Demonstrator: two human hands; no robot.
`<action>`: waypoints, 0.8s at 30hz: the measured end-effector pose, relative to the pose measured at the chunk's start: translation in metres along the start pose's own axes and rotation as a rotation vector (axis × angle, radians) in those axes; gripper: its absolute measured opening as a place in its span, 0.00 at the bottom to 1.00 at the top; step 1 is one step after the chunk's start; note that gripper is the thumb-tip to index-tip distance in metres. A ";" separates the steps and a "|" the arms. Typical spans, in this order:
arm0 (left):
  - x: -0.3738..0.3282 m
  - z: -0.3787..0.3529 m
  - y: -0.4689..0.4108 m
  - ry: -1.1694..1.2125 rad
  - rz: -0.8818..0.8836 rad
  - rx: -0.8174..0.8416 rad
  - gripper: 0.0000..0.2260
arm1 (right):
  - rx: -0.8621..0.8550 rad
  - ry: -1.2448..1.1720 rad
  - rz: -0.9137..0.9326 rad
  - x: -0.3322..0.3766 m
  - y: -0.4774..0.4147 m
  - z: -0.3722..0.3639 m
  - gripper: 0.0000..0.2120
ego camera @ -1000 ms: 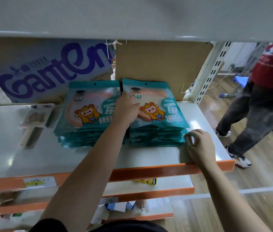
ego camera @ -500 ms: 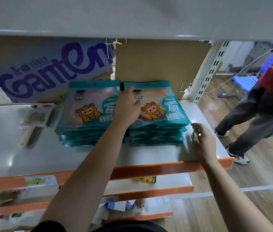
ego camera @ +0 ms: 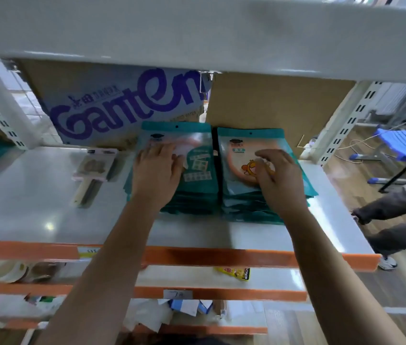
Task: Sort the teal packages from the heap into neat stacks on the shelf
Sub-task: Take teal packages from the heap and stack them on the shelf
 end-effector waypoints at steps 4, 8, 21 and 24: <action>0.065 0.010 0.016 -0.067 0.014 -0.016 0.19 | 0.147 0.020 0.091 0.045 -0.007 -0.069 0.14; 0.136 0.024 0.036 -0.104 0.090 -0.035 0.17 | 0.225 0.013 0.127 0.090 -0.004 -0.133 0.12; 0.385 0.074 0.097 -0.131 0.207 -0.050 0.17 | 0.276 -0.105 0.081 0.251 0.034 -0.336 0.10; 0.427 0.077 0.107 -0.141 0.227 -0.028 0.17 | 0.288 -0.099 0.106 0.277 0.046 -0.370 0.11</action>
Point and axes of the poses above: each hand's wrist, its own y-axis away from the middle knuckle, its own z-axis out of the back of the hand, x = y × z, the point moved 10 cm from there along -y, towards the middle knuckle, and after that the axes turned 14 degrees about -y, right-handed, at the moved point
